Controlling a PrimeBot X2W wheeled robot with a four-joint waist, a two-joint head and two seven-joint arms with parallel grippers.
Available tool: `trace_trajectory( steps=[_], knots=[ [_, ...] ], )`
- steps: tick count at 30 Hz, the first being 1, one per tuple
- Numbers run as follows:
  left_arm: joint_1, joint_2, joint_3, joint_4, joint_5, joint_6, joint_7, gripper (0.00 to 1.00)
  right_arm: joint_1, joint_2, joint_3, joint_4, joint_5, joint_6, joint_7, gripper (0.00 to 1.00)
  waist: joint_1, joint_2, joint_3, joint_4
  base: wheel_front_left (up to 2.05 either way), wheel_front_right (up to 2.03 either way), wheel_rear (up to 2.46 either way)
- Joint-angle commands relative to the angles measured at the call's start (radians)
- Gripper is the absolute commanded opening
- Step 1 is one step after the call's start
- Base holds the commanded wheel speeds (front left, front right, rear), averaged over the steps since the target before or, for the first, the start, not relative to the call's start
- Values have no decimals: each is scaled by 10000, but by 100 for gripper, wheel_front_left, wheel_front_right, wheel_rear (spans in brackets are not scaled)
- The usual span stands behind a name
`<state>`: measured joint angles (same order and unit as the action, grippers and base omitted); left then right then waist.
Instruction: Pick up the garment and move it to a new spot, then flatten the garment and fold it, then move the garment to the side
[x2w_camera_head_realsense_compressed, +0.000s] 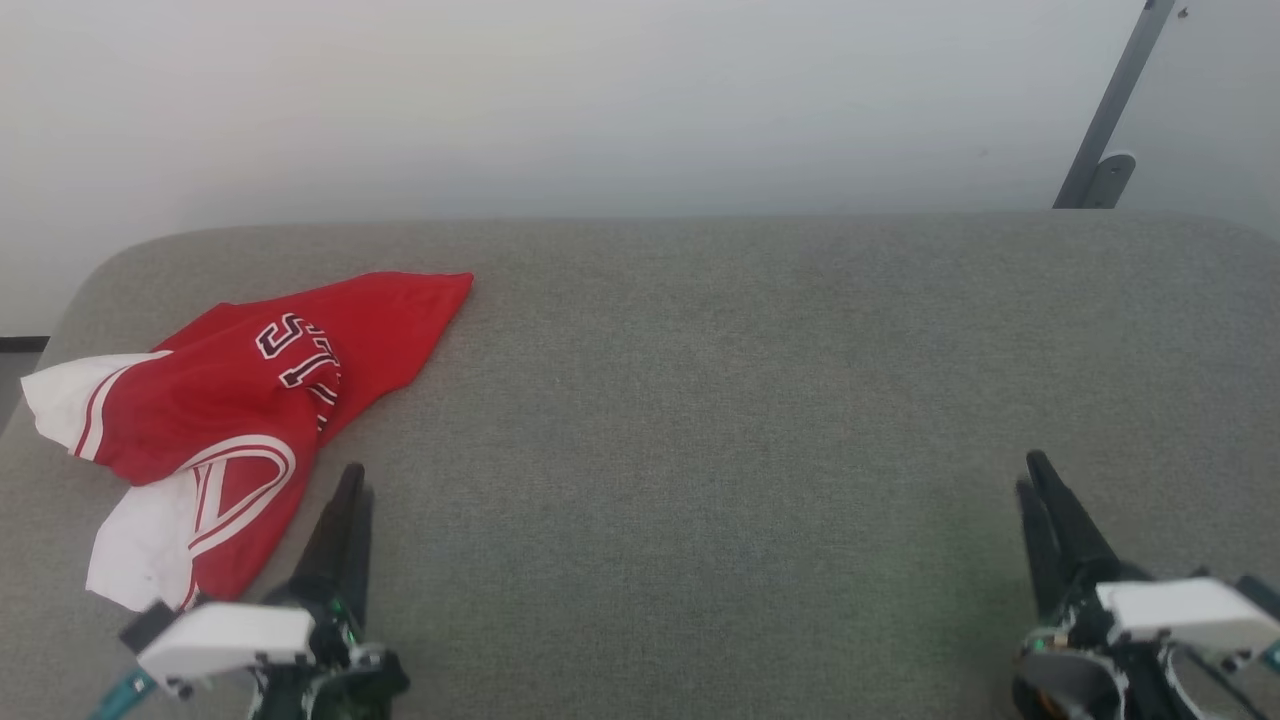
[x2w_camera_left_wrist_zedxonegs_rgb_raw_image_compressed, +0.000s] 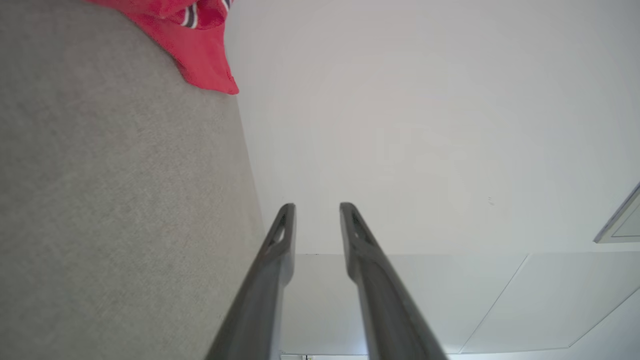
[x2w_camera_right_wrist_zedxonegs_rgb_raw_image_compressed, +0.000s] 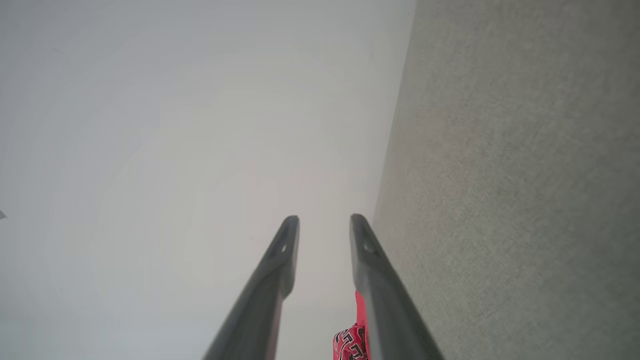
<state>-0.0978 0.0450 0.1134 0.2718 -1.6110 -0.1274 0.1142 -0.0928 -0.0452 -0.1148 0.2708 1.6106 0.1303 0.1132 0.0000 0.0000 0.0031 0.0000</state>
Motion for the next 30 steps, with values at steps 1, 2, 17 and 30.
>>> trace_trajectory(
  steps=[1,2,17,30],
  knots=[
    [4,-1,1,7,10,0,-13,100,0,0,-3,6,-3,-2,-7,100,0,0,1,0,0,0,0],
    [110,-24,-3,125,6,0,-6,100,114,17,-2,124,-1,-2,-3,100,0,0,1,0,0,0,0],
    [33,338,6,-224,2286,5,-800,100,-459,-427,372,281,-2240,1,-797,100,0,0,17,5,0,0,0],
    [129,331,-65,-696,5480,132,-1307,100,-663,-529,472,-88,-5611,4,-1304,100,0,0,33,16,0,0,0]
  ],
)
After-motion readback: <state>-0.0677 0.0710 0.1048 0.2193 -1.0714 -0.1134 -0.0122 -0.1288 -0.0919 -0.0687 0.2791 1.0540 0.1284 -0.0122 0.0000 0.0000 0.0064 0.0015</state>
